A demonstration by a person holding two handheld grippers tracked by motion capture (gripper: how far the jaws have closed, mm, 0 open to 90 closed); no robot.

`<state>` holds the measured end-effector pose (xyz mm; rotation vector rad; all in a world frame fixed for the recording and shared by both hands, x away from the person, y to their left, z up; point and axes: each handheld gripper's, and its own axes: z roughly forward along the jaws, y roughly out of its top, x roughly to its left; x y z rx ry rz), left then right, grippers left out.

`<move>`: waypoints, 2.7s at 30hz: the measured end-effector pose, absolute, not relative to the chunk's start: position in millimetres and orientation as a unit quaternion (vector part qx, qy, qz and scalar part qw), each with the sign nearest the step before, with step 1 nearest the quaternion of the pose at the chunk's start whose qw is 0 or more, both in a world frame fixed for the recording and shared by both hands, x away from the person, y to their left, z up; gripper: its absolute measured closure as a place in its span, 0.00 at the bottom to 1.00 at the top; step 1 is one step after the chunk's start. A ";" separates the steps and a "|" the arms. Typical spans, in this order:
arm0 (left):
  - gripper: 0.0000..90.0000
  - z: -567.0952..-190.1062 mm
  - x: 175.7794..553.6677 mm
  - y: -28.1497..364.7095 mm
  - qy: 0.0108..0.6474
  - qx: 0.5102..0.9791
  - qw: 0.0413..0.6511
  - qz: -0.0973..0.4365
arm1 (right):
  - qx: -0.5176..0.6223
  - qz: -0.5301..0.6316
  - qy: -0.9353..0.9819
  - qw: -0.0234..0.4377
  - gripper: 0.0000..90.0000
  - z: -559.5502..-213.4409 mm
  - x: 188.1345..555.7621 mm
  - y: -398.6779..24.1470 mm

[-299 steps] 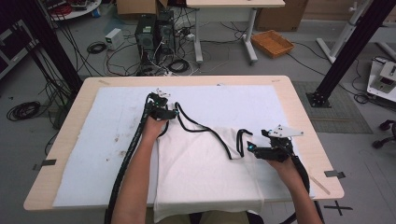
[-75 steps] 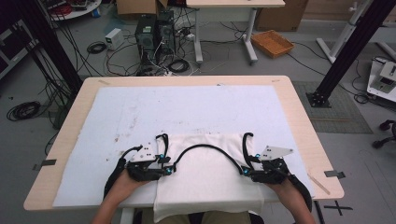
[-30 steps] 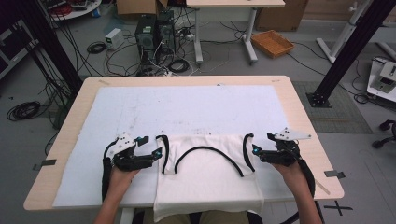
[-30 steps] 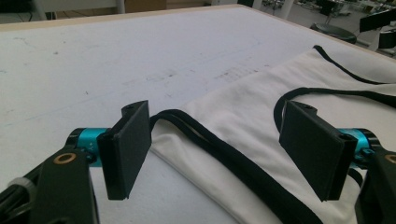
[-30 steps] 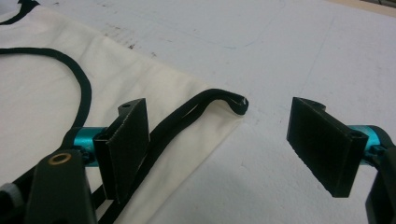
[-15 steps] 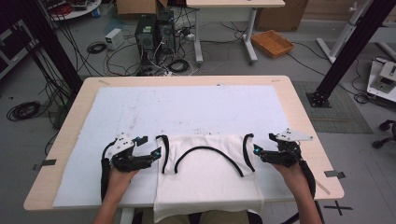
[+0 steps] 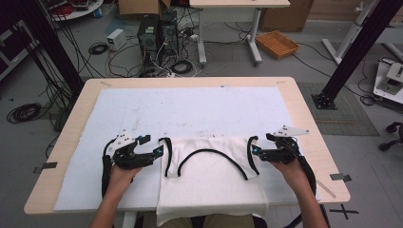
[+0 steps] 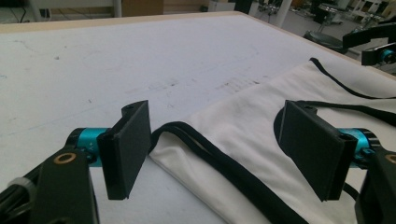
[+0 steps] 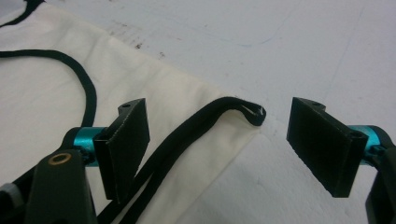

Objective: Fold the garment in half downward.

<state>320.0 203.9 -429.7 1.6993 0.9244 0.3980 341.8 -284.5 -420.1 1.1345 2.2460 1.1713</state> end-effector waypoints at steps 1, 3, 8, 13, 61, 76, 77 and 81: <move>0.28 -428.4 324.9 203.1 0.396 0.721 0.543 0.168 | 0.401 0.408 0.801 0.179 0.23 -419.7 346.1 -281.5; 0.28 -427.5 330.3 202.1 0.403 0.723 0.537 0.165 | 0.394 0.396 0.810 0.175 0.23 -418.2 355.1 -275.9; 0.28 -425.8 360.0 188.1 0.429 0.744 0.488 0.156 | 0.399 0.376 0.822 0.154 0.23 -416.8 377.0 -265.0; 0.29 -430.5 372.8 177.7 0.433 0.762 0.458 0.151 | 0.396 0.355 0.834 0.145 0.27 -421.6 388.4 -256.0; 0.93 -421.3 346.7 177.9 0.380 0.740 0.540 0.131 | 0.336 0.426 0.806 0.239 0.92 -404.1 357.4 -268.1; 0.93 -437.3 290.7 186.1 0.326 0.776 0.533 0.086 | 0.281 0.424 0.844 0.172 0.90 -417.4 286.5 -286.2; 0.92 -438.2 289.3 186.0 0.324 0.776 0.534 0.080 | 0.280 0.421 0.846 0.171 0.89 -418.0 284.7 -286.4; 0.68 -434.7 285.8 189.6 0.307 0.766 0.563 0.051 | 0.292 0.439 0.837 0.147 0.71 -415.6 279.2 -292.9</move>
